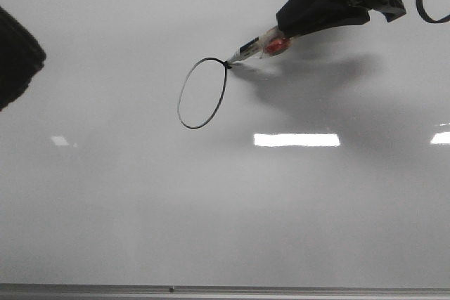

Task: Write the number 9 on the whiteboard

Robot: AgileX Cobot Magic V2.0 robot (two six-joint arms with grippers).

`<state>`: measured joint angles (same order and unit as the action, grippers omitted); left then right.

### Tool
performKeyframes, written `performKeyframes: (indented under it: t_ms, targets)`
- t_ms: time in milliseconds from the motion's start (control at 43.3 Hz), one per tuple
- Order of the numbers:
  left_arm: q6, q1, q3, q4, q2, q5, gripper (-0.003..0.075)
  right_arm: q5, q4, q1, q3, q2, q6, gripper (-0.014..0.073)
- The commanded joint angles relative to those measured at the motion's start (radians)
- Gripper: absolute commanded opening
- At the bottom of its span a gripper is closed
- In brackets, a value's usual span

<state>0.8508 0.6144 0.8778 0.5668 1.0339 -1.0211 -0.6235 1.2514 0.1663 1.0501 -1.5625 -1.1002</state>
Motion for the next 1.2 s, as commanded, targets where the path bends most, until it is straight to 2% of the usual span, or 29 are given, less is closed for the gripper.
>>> performKeyframes:
  t_ms: [0,277,485,554,600,762,808,923,992,1177]
  targets:
    - [-0.009,0.004,0.025,0.051,-0.017,0.034,-0.0019,0.04,0.019,-0.012,0.003,0.029,-0.003,-0.006]
    - [-0.009,0.004,0.025,0.051,-0.017,0.034,-0.0019,0.103,0.004,0.06,-0.161,-0.106,-0.005,-0.006]
    - [-0.009,0.004,0.025,0.051,-0.017,0.034,-0.0015,0.001,0.001,0.086,-0.161,-0.046,-0.014,-0.006]
    - [-0.009,0.004,0.025,0.051,-0.017,0.046,0.003,-0.072,-0.009,0.086,-0.158,0.017,-0.024,-0.006]
    - [-0.009,0.004,0.025,0.051,-0.017,0.061,0.0101,-0.132,-0.029,0.086,-0.152,0.062,-0.044,-0.006]
    - [-0.009,0.004,0.025,0.051,-0.017,0.165,0.0445,-0.318,-0.133,0.086,-0.095,0.184,-0.085,-0.006]
    - [-0.009,0.004,0.025,0.051,-0.017,0.199,0.0496,-0.372,-0.155,0.087,-0.072,0.207,-0.086,-0.006]
    - [-0.009,0.004,0.029,0.051,-0.017,0.202,0.0505,-0.484,-0.187,0.117,-0.016,0.243,-0.086,-0.006]
    - [-0.009,0.004,0.029,0.051,-0.01,0.183,0.0505,-0.517,-0.205,0.171,0.02,0.249,-0.086,-0.006]
    - [0.01,0.004,0.029,0.067,-0.004,0.17,0.0495,-0.46,-0.207,0.34,0.076,0.247,-0.086,-0.006]
